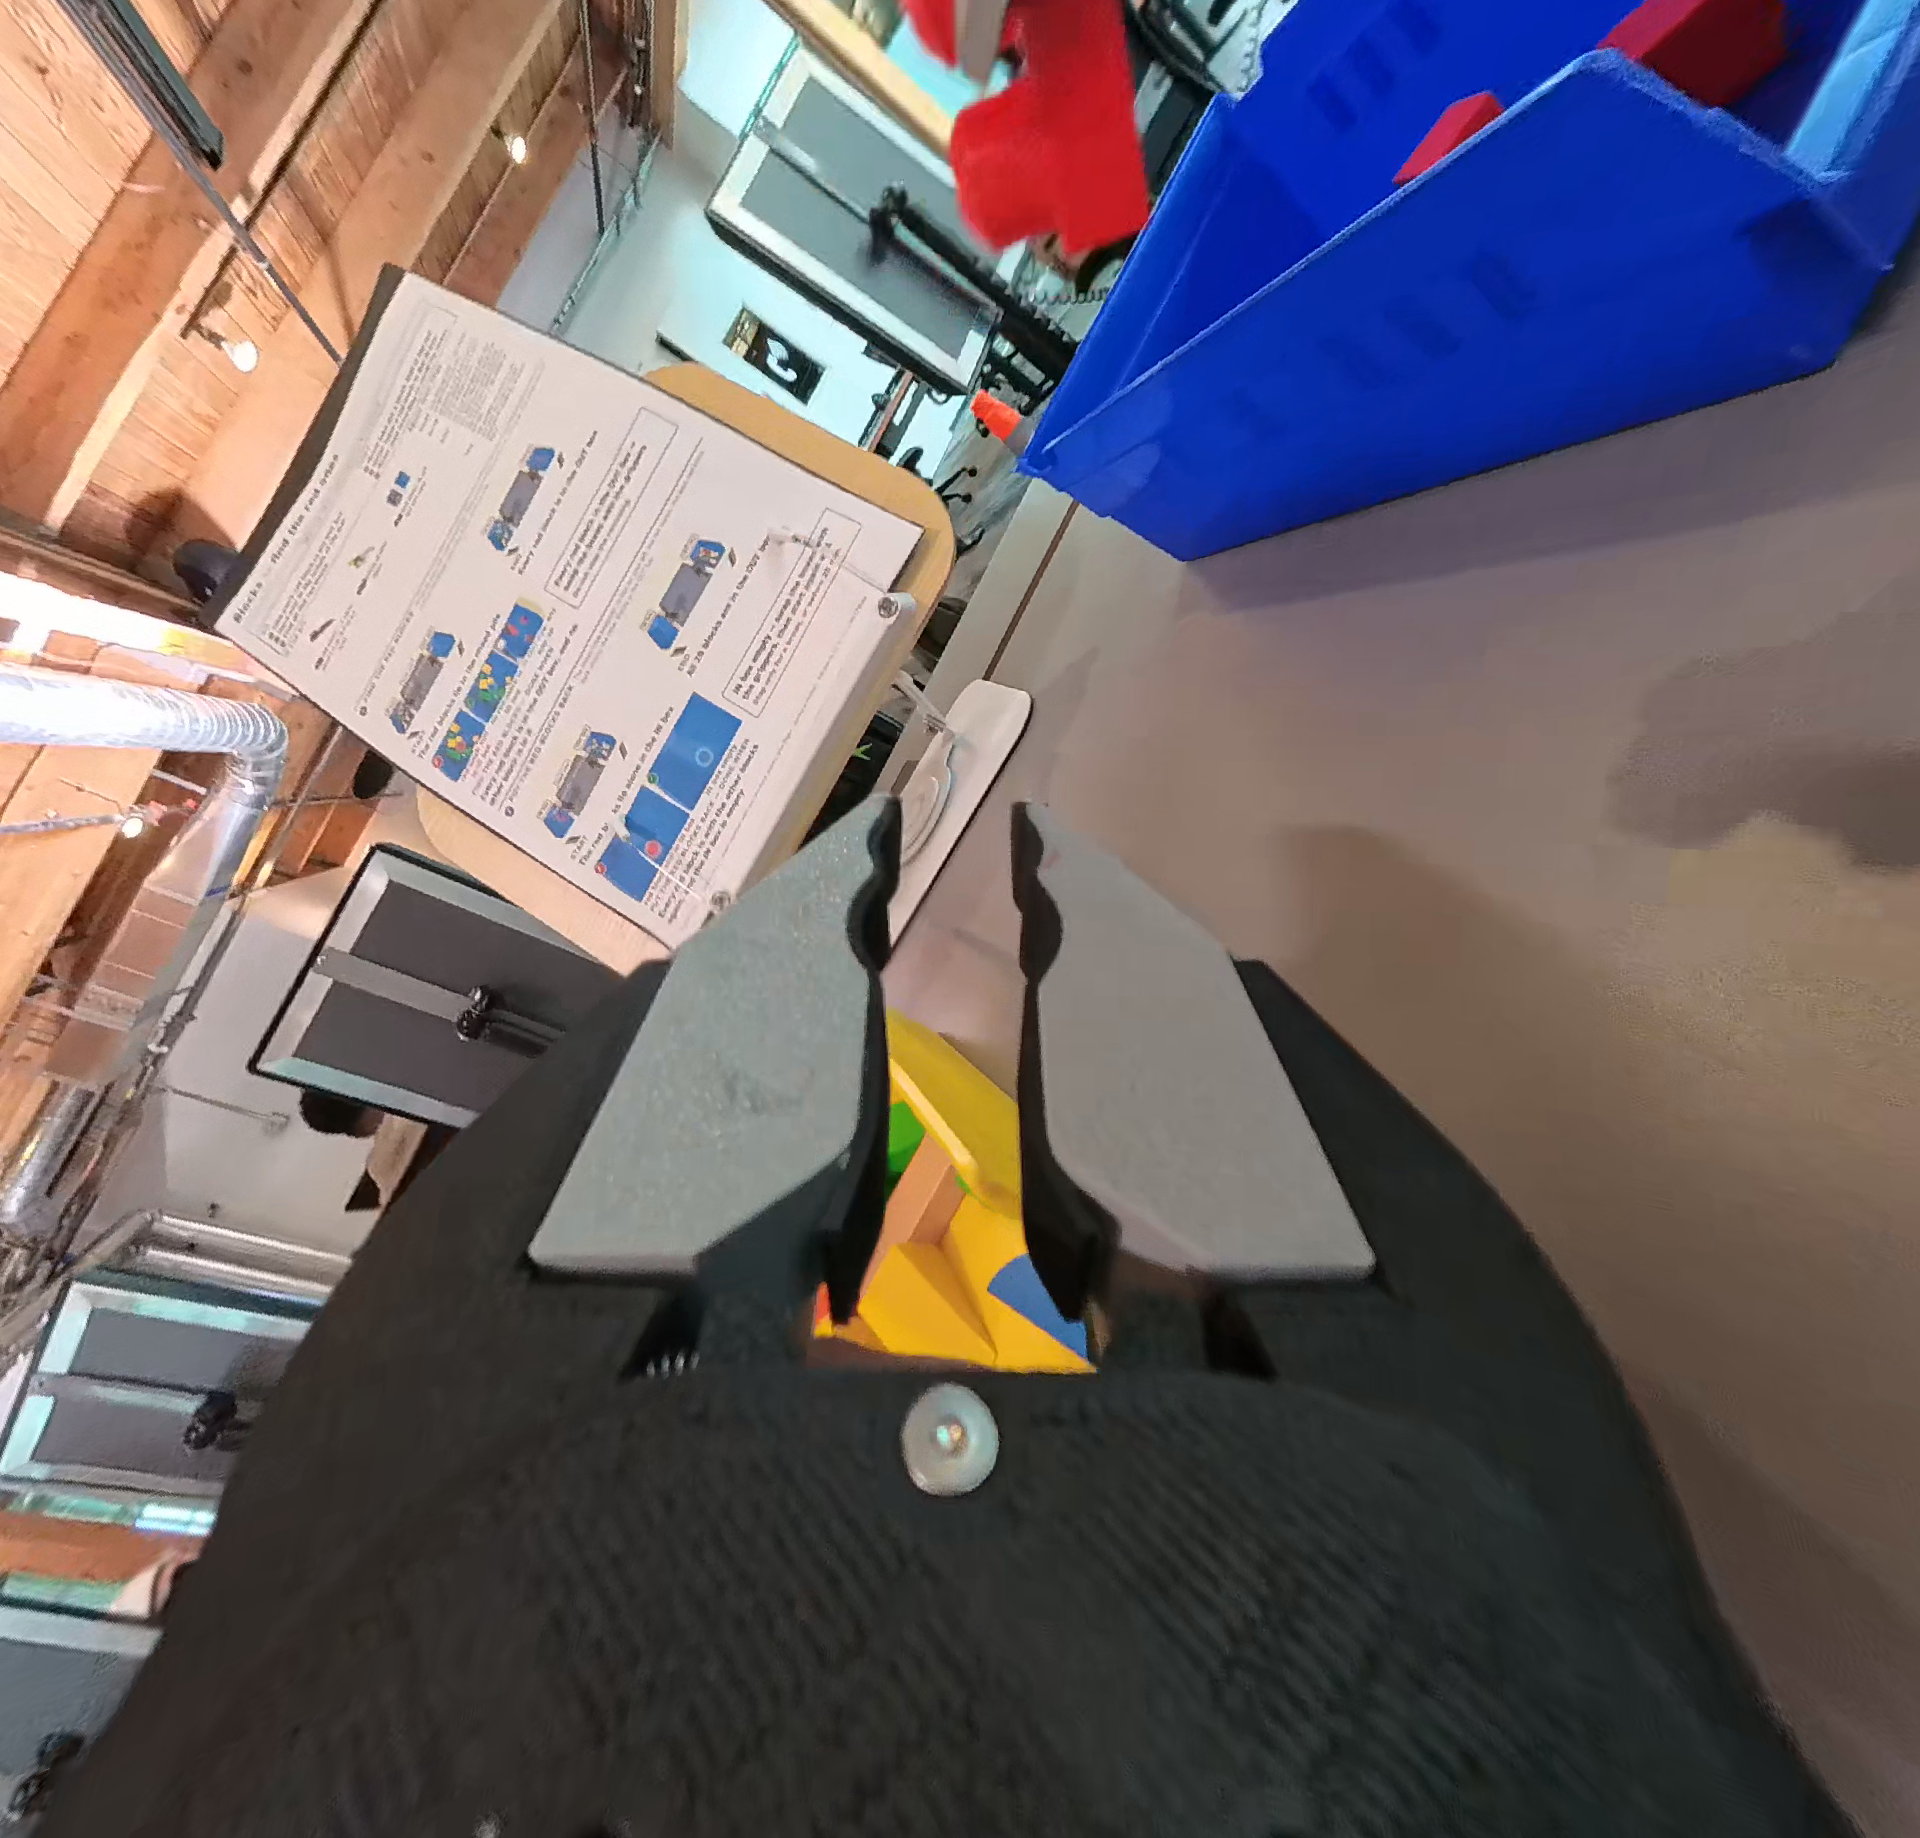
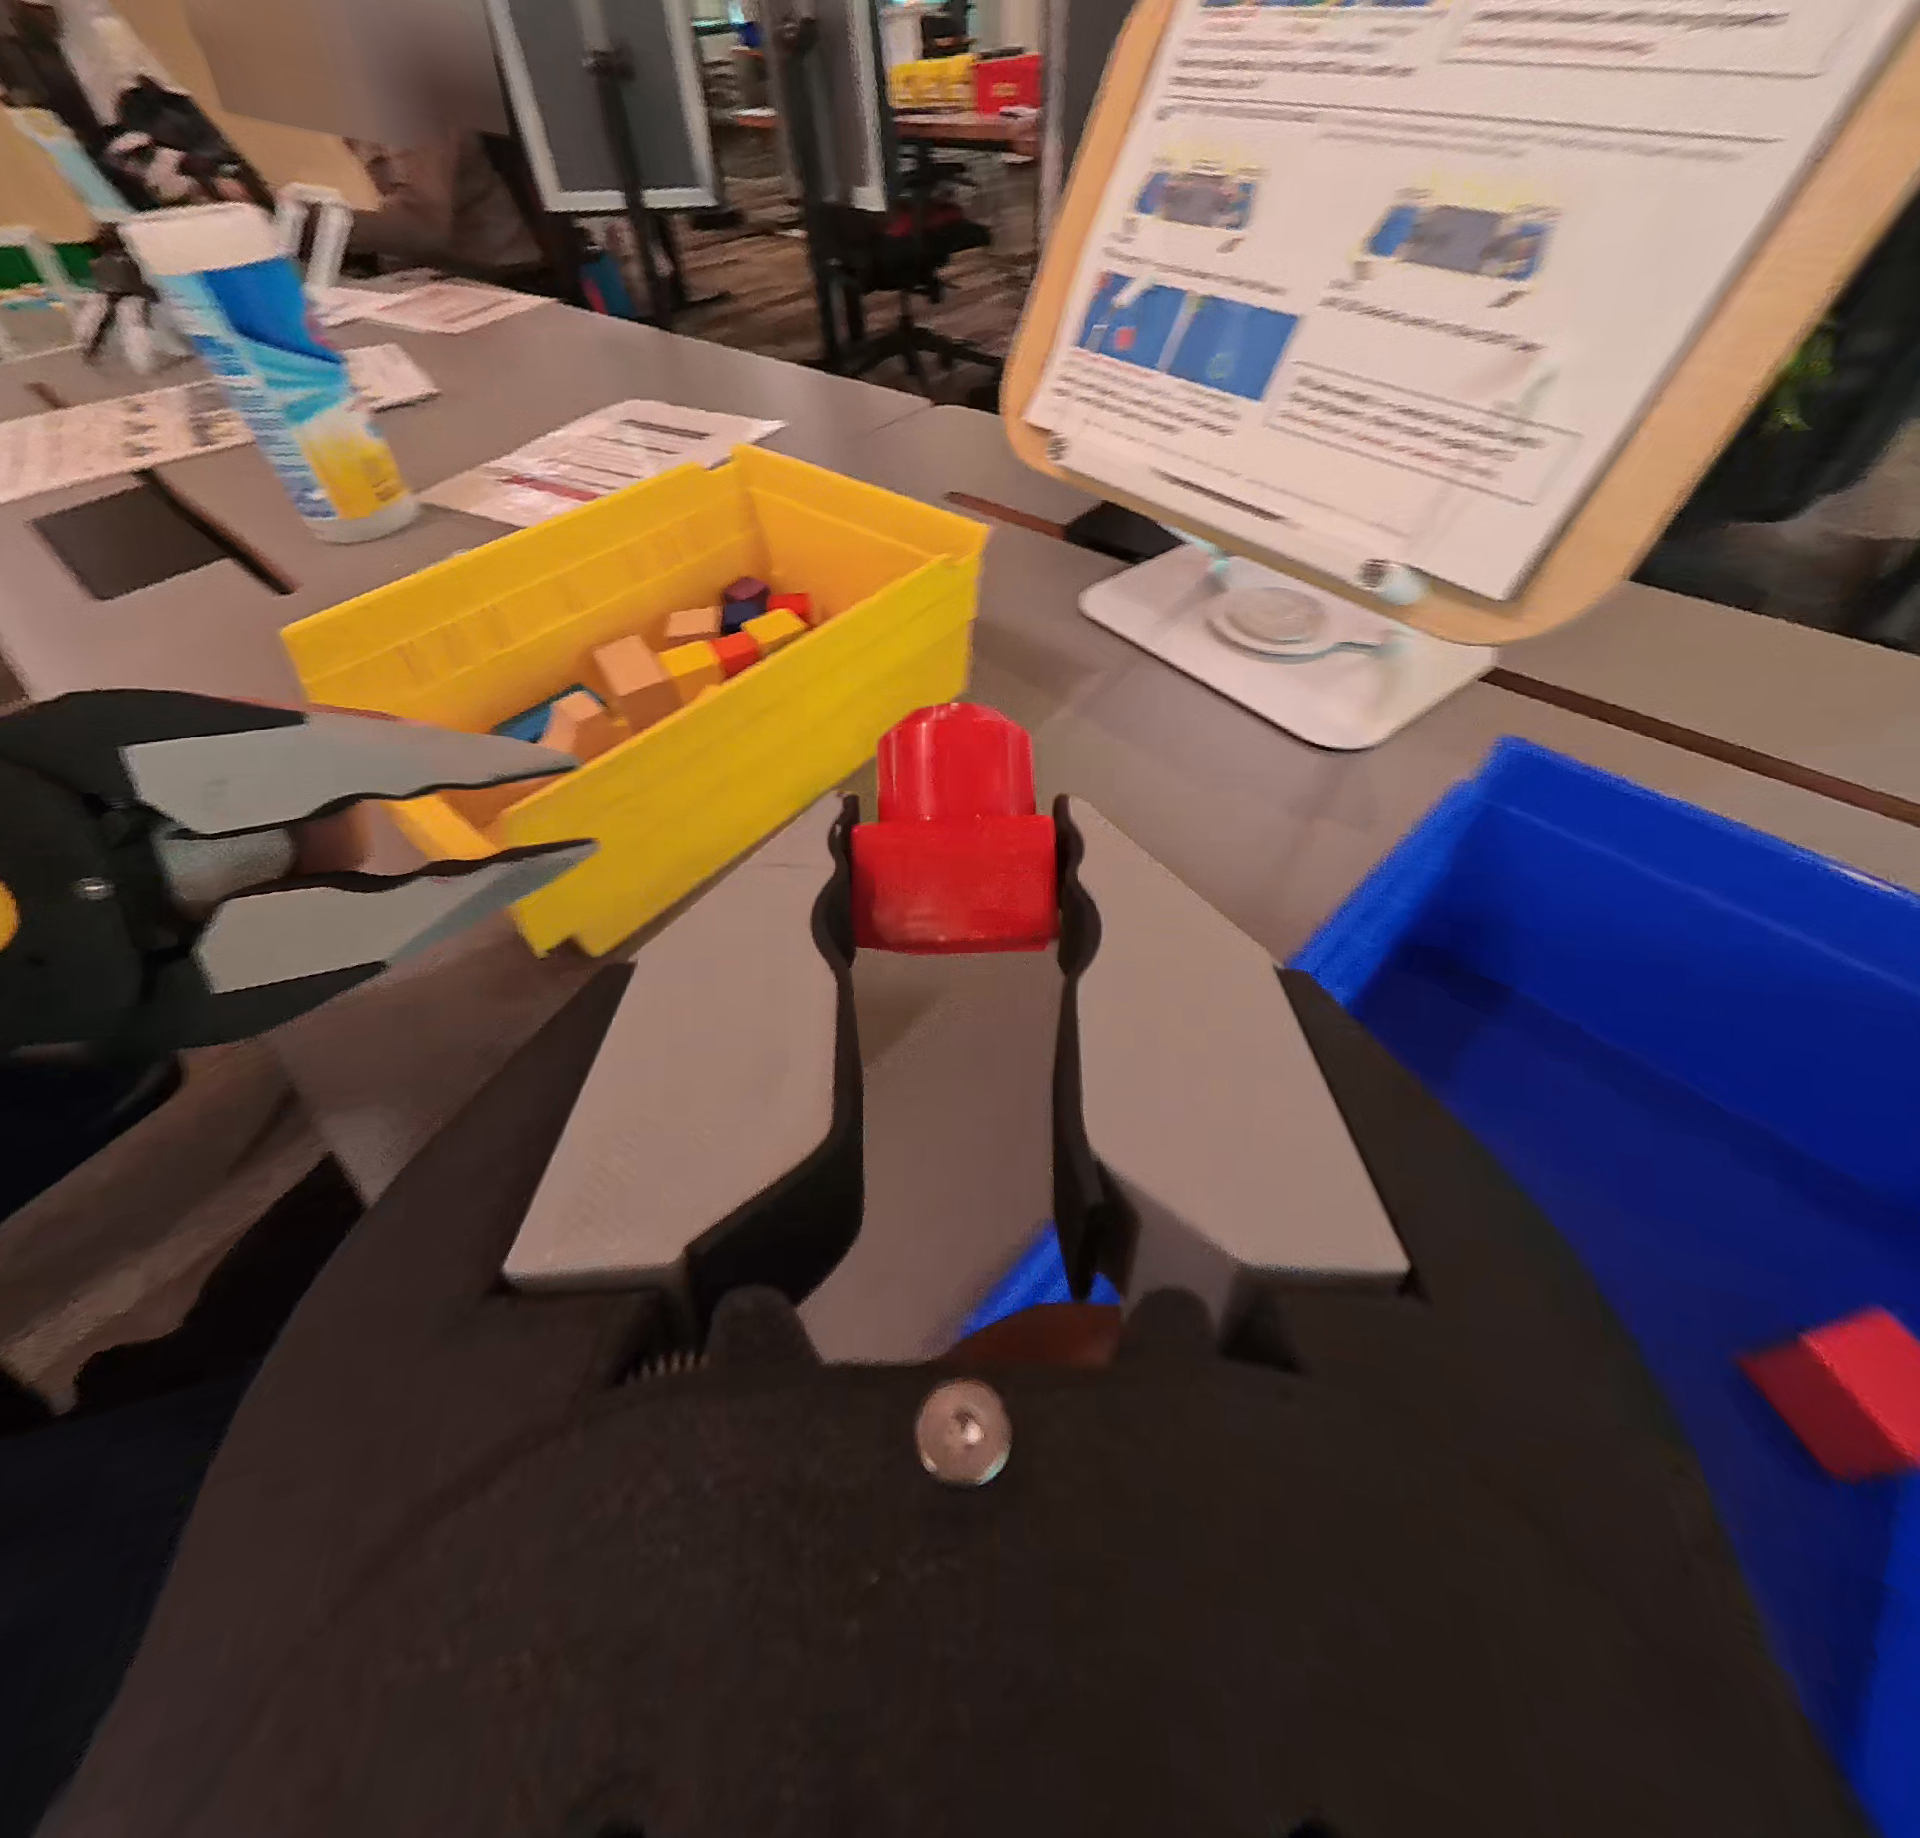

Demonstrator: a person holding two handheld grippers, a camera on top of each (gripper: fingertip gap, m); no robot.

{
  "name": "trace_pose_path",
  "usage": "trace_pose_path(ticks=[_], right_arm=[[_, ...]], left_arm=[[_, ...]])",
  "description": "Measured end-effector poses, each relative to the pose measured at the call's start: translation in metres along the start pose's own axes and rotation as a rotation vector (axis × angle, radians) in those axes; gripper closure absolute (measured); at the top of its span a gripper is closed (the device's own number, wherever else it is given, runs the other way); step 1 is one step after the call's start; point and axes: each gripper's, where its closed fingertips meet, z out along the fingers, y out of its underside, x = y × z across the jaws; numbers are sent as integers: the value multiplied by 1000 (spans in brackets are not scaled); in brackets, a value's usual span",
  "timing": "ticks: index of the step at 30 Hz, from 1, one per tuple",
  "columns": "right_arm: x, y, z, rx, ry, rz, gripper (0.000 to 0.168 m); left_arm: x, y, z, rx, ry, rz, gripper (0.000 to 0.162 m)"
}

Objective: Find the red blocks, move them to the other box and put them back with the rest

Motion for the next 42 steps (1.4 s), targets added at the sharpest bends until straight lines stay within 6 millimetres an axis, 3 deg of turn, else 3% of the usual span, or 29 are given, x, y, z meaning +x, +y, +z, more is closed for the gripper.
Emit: trace_pose_path(ticks=[6, 10, 14, 17, 24, 30, 35, 42], right_arm=[[60, 9, -20, -8, 166, 50, 134], [103, 41, -21, -130, 299, 70, 133], [125, 75, -15, -275, 359, 85, 125], [124, 79, -11, -300, 371, 49, 122], [100, 59, -7, -246, 326, -23, 123], [88, 48, -8, -215, 314, -55, 124], [82, 44, -8, -210, 309, -78, 123], [79, 43, -7, -208, 303, -91, 123]], left_arm=[[5, 7, 4, -34, 32, -44, 143], [9, 11, 6, -54, 43, -32, 143], [9, 15, 7, -67, 48, -46, 143], [8, 18, 8, -81, 46, -44, 143], [5, 27, 8, -116, 47, -68, 142], [6, 48, 11, -209, 129, -277, 132], [3, 59, 11, -255, 127, -311, 123], [-14, 80, 15, -296, 26, -272, 132]])
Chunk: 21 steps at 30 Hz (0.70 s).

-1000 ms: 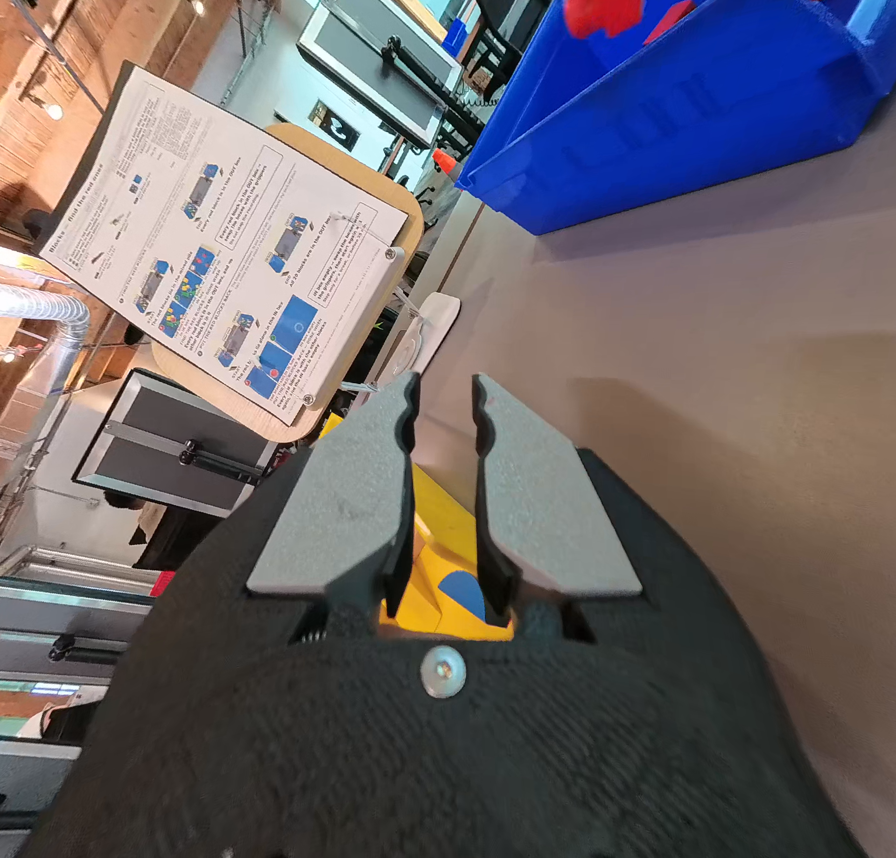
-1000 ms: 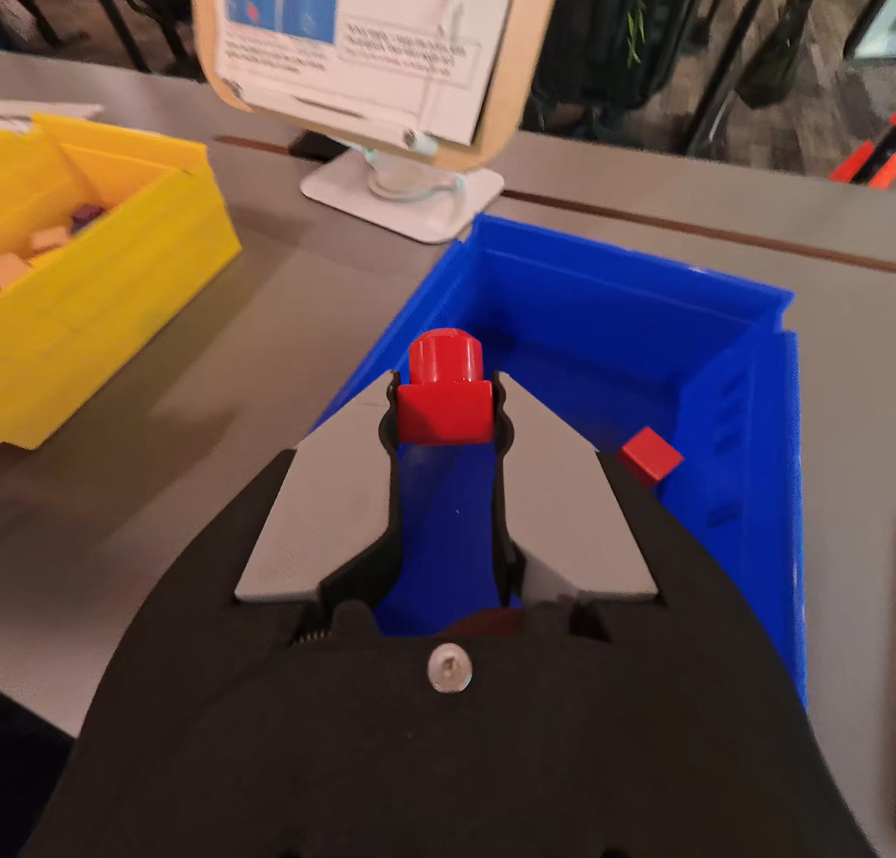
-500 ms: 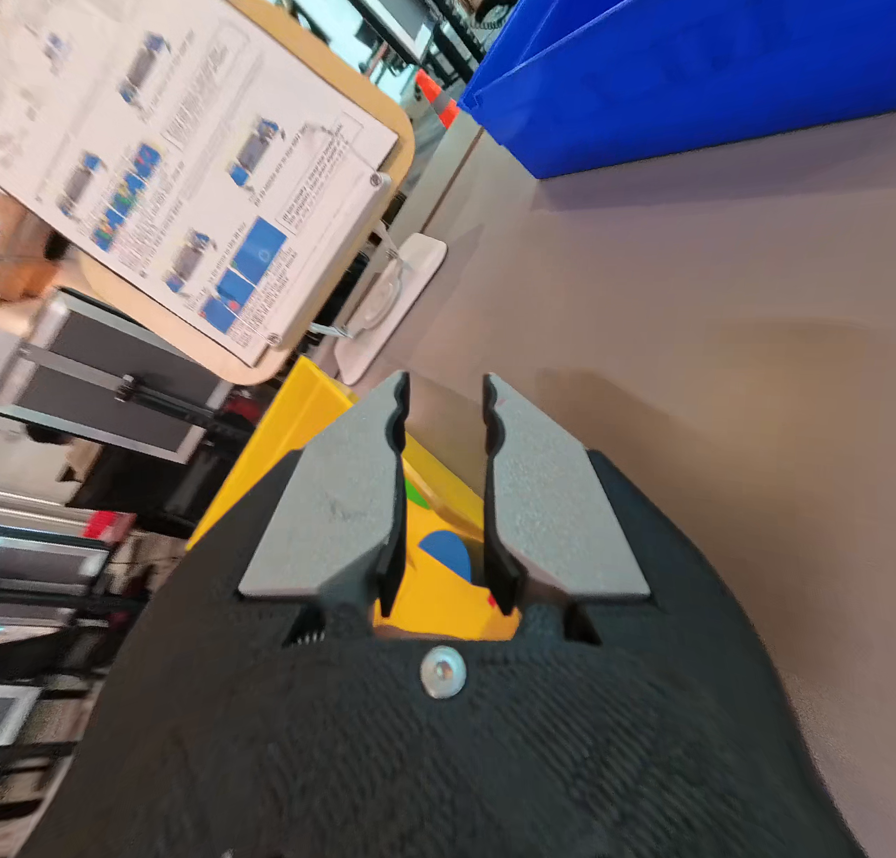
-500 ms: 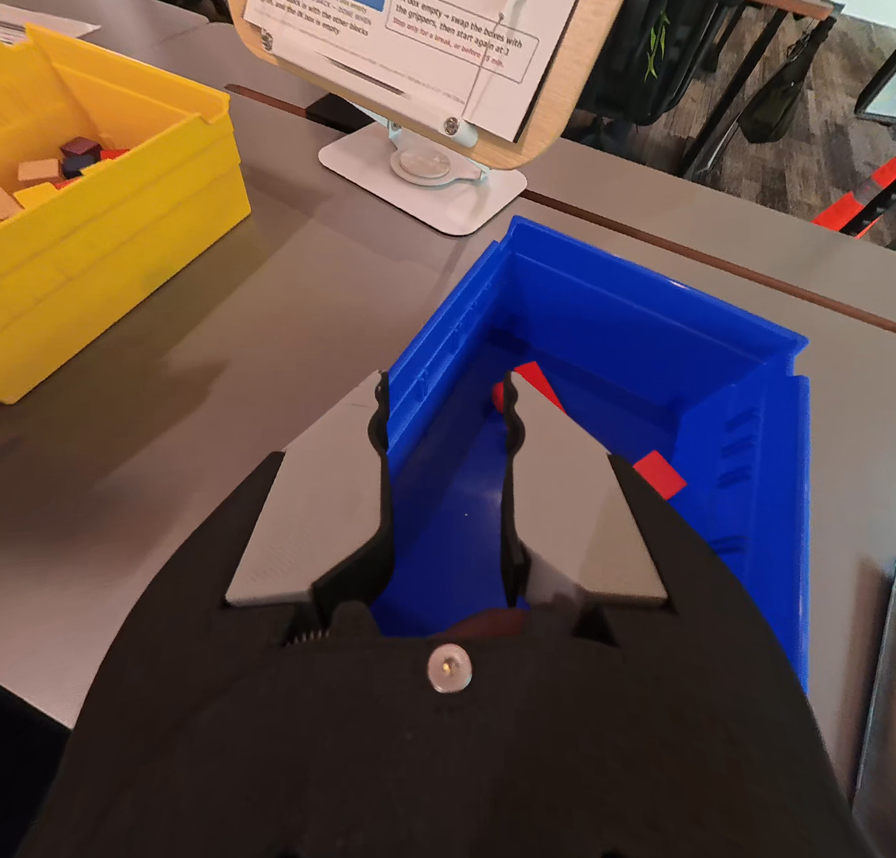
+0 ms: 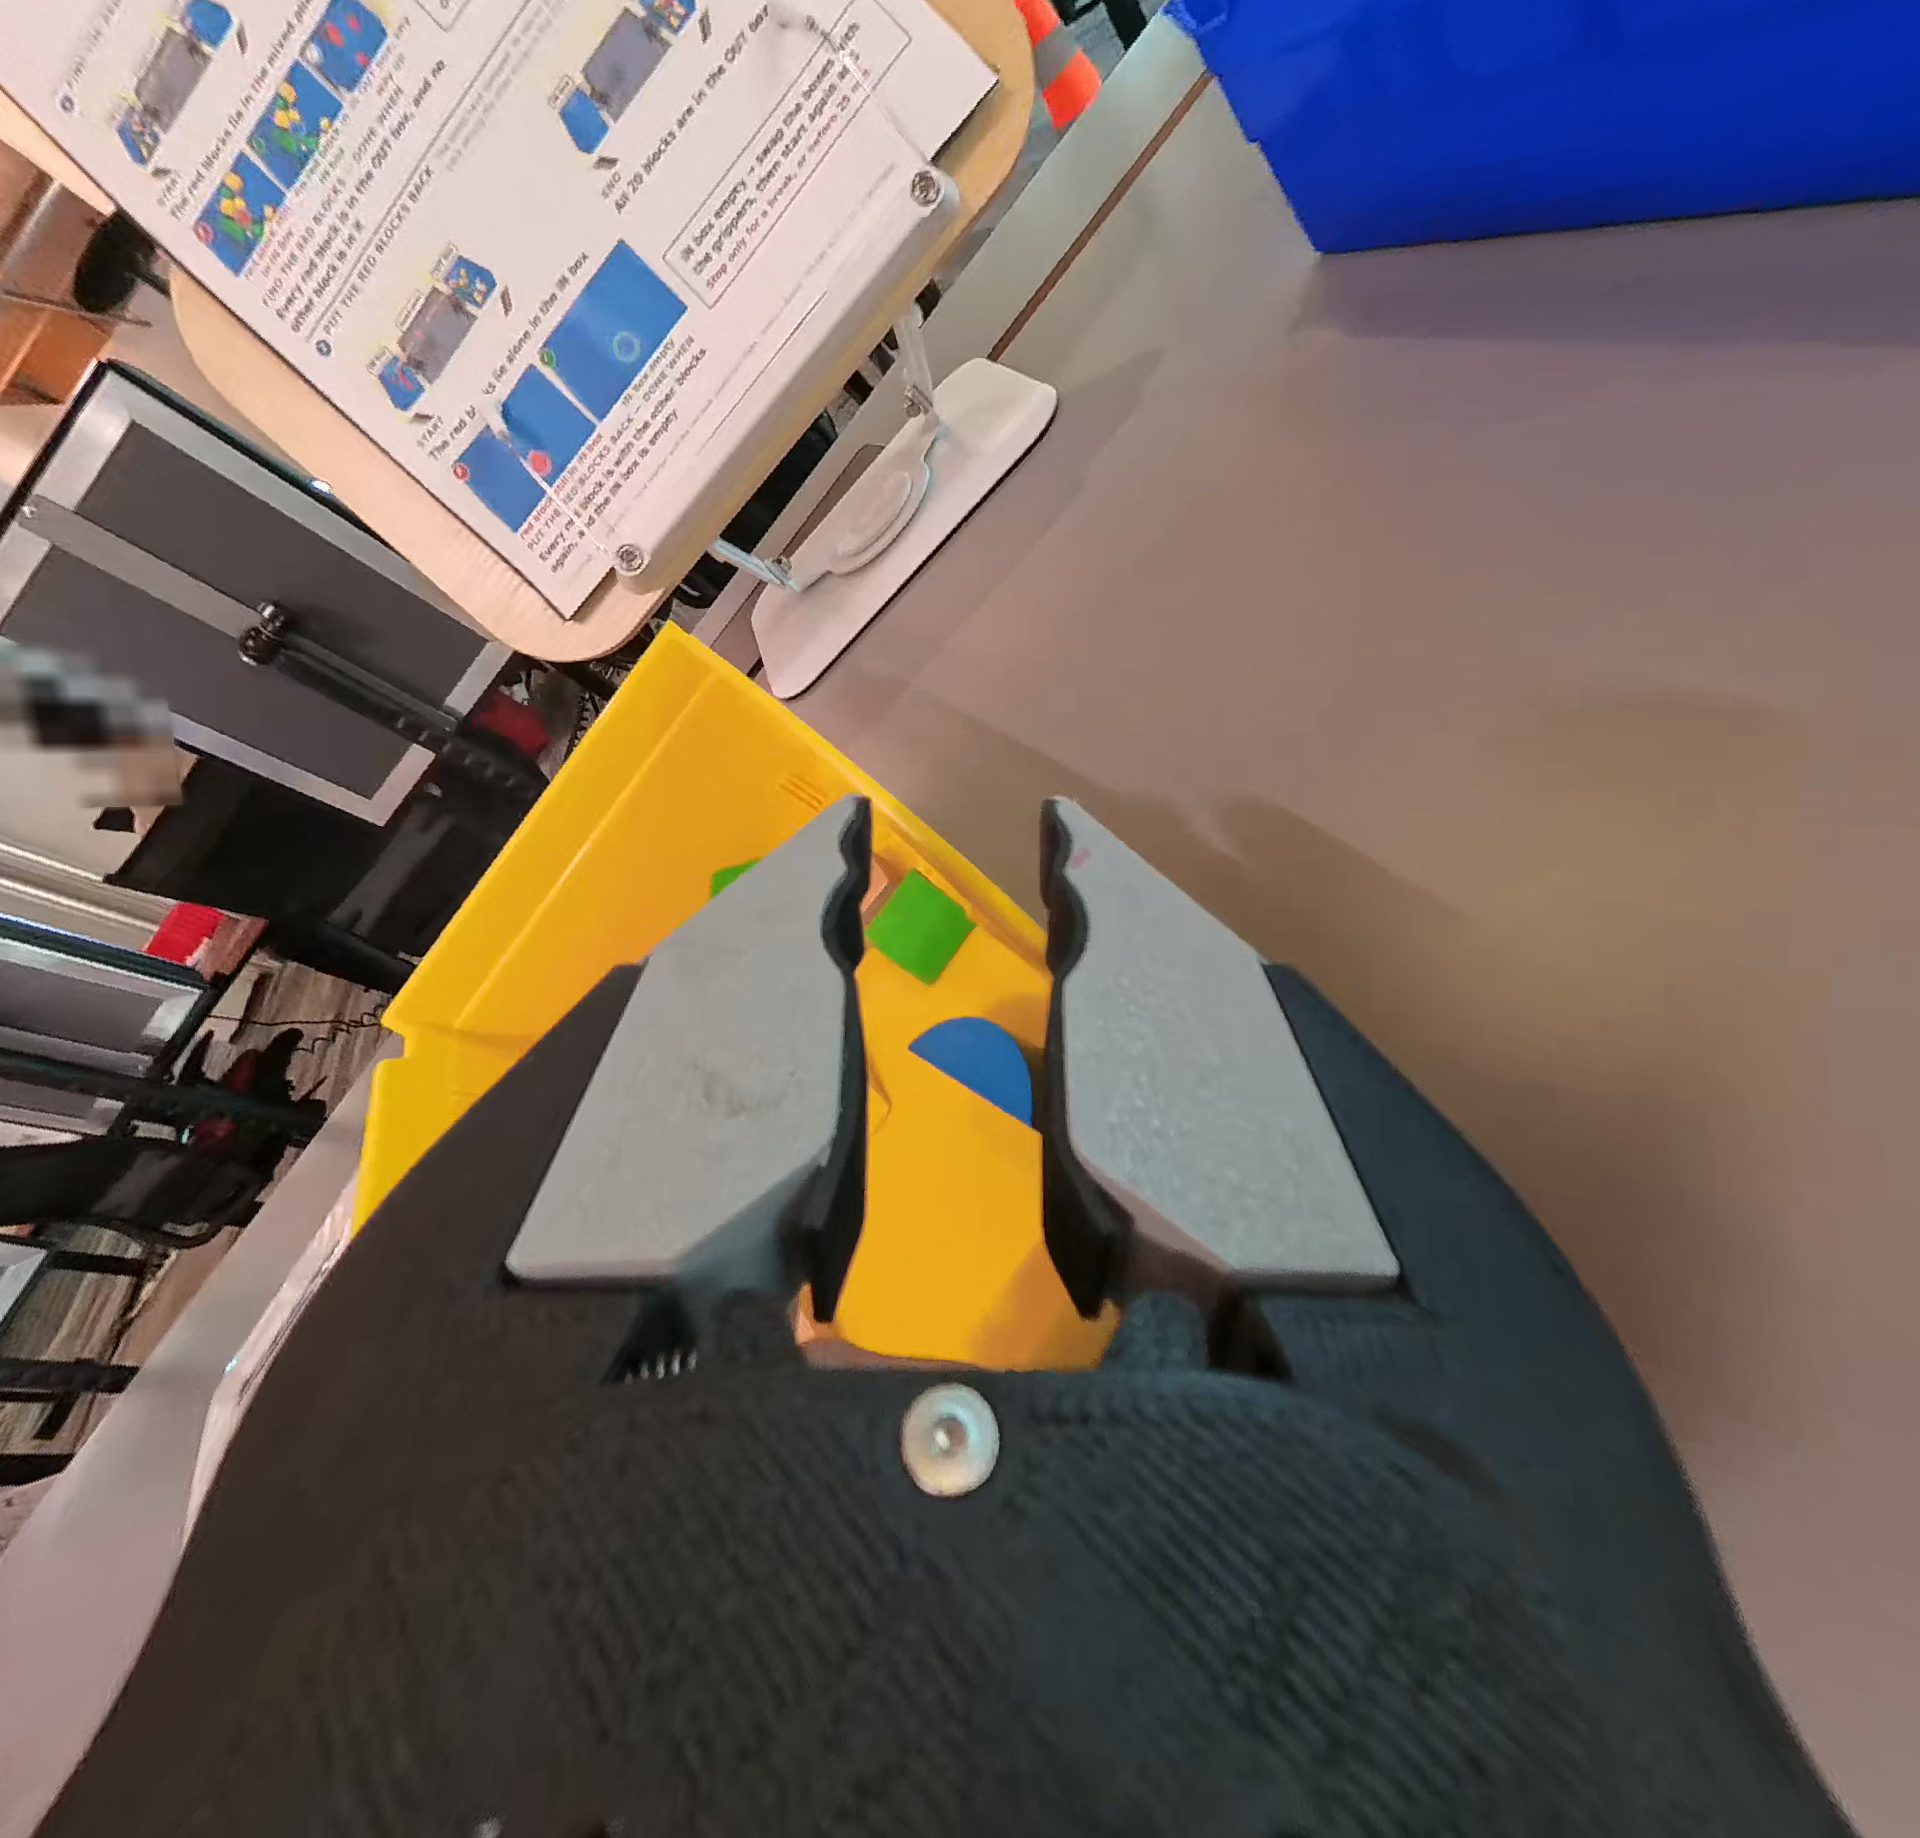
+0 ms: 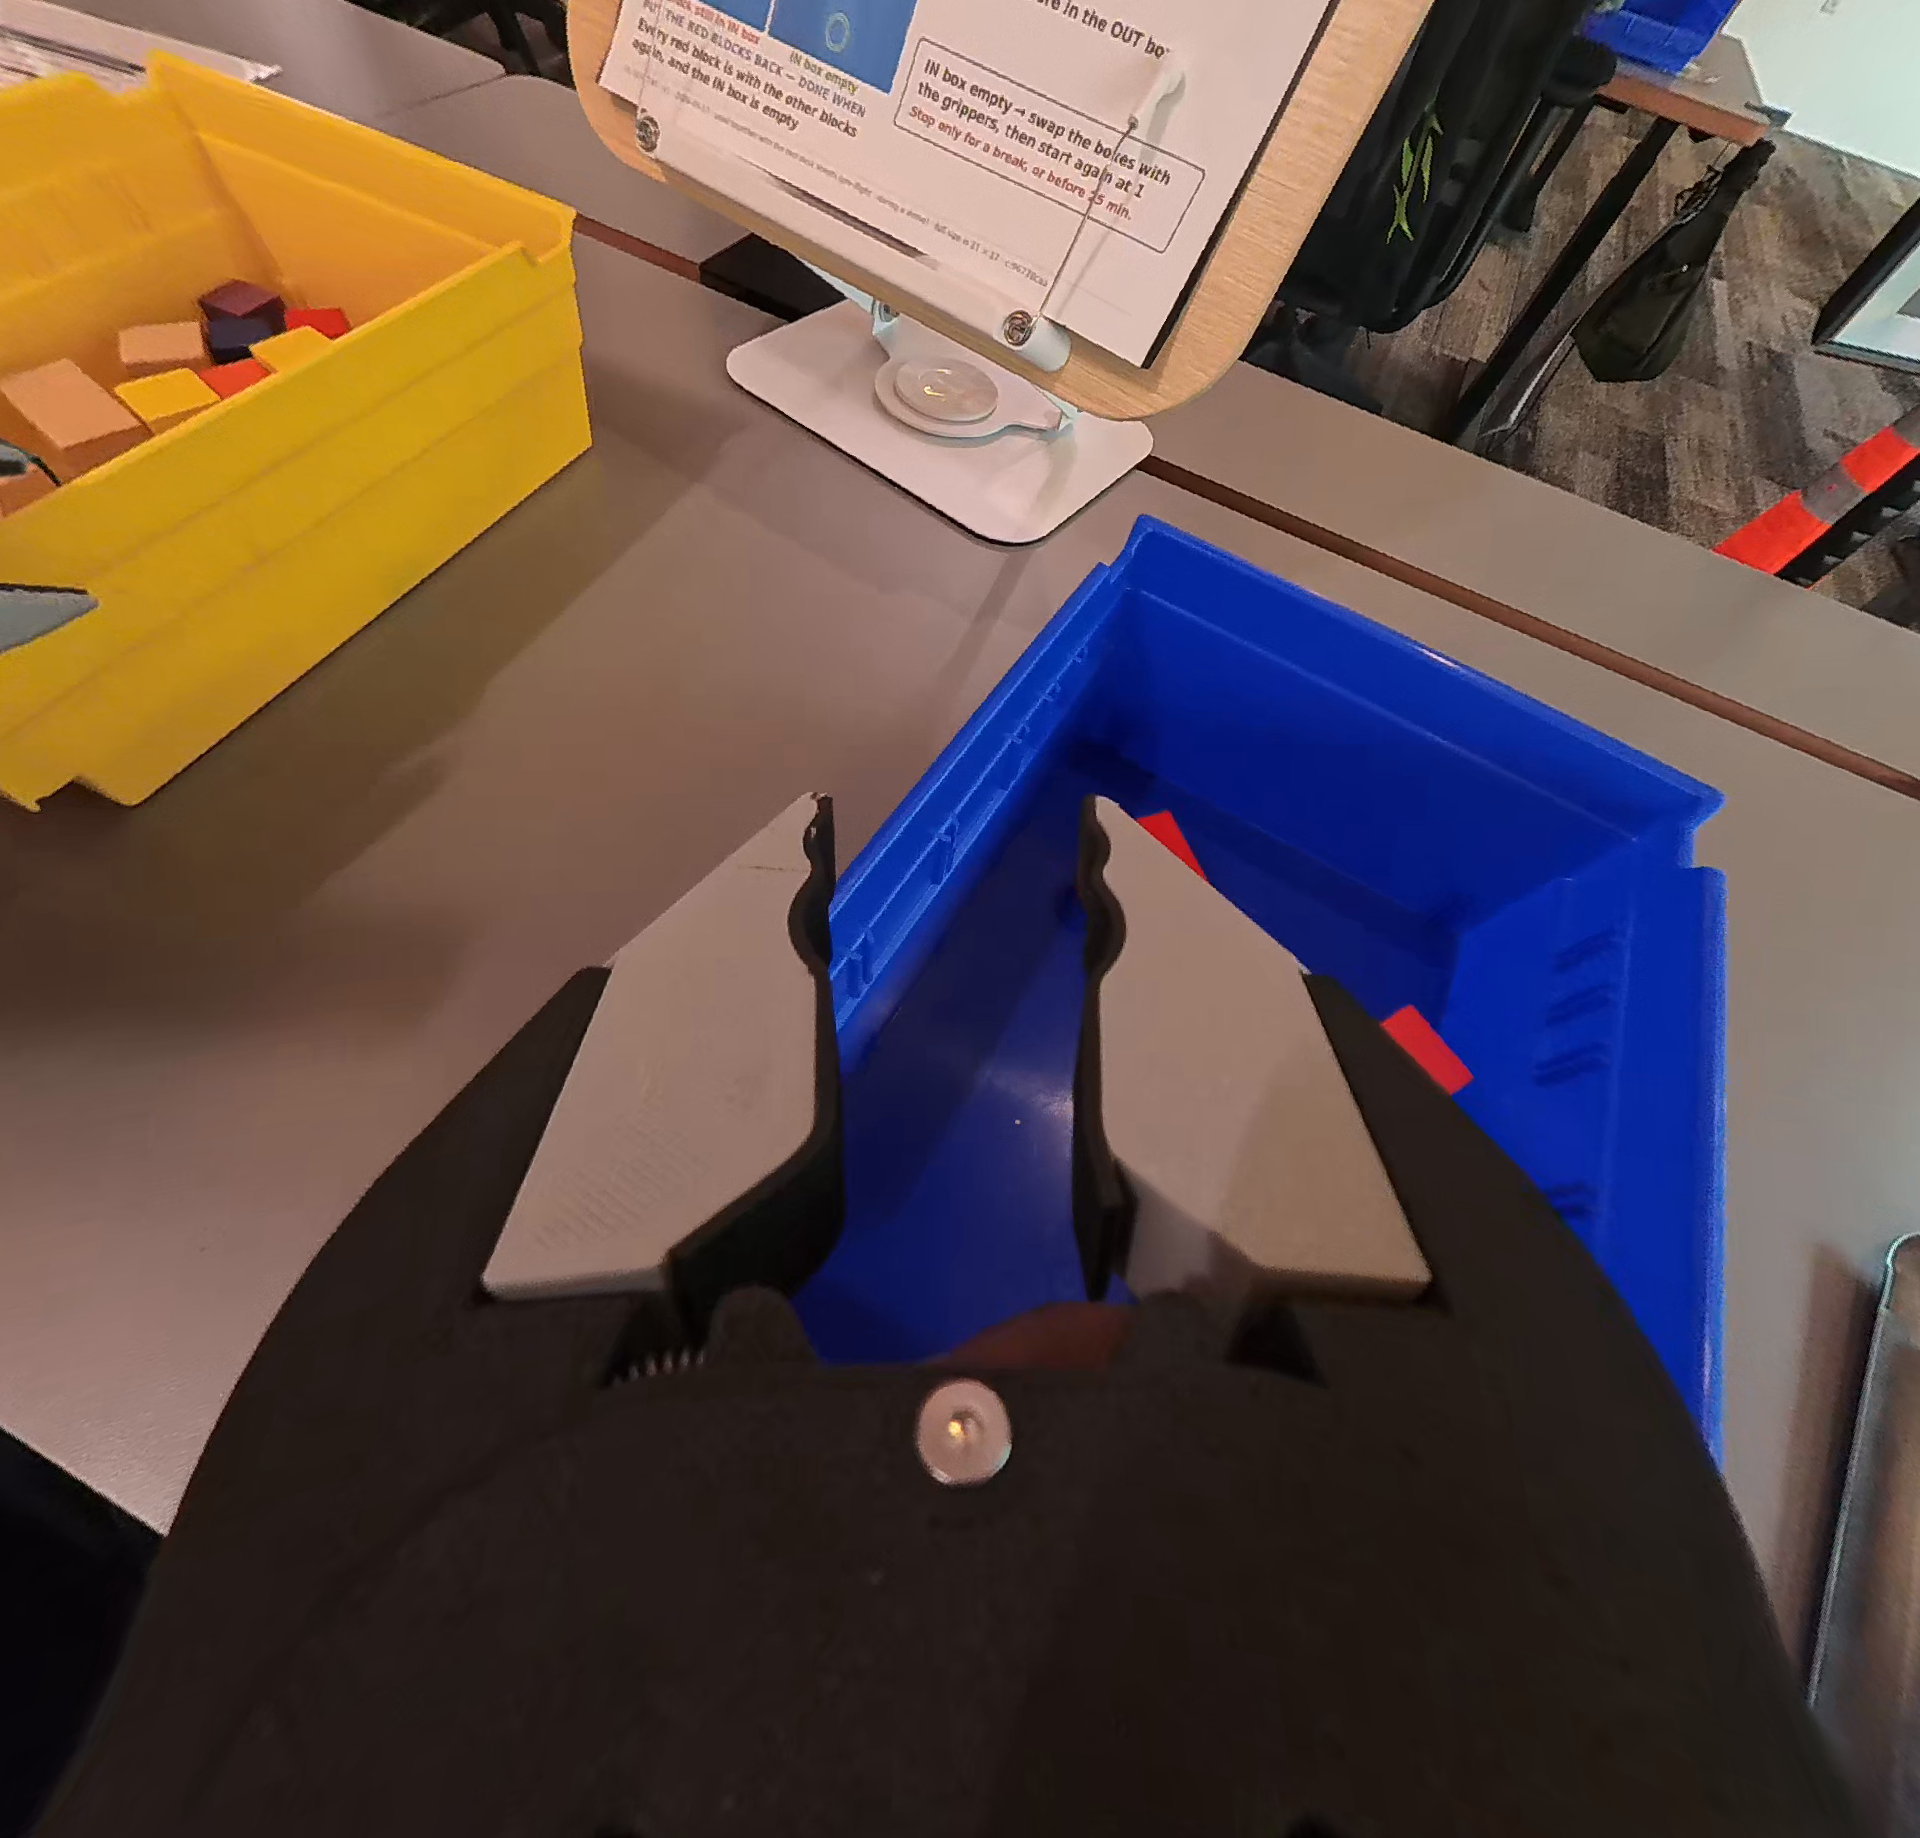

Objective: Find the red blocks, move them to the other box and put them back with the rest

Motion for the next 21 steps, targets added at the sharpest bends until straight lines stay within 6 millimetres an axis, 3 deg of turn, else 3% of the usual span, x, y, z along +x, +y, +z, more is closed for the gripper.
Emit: trace_pose_path(ticks=[6, 14, 15, 17, 21], right_arm=[[0, 0, 0, 0, -1, 0, 123], [-1, -1, -2, 4, -2, -10, 123], [-2, -2, -3, 5, -3, -10, 123], [-2, -2, -3, 5, -3, -14, 123], [-4, -3, -4, 6, -3, -23, 123]], left_arm=[[-11, 8, -2, -17, 12, -36, 120], [-35, 37, -4, -121, -6, -131, 123], [-36, 39, -4, -127, 2, -144, 124], [-28, 42, -5, -140, 64, -163, 145], [-50, 57, -8, -224, -48, -97, 156]])
